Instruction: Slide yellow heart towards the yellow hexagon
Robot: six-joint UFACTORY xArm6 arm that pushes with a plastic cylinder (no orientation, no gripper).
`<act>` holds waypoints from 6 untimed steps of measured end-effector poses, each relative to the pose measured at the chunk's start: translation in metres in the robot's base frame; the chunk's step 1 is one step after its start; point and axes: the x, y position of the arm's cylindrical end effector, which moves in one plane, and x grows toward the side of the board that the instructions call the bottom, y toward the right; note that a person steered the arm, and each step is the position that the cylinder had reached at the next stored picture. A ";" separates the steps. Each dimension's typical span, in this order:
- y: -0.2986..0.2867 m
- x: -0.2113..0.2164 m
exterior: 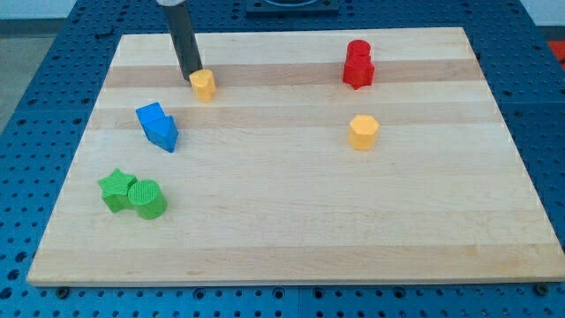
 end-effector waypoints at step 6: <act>0.038 0.027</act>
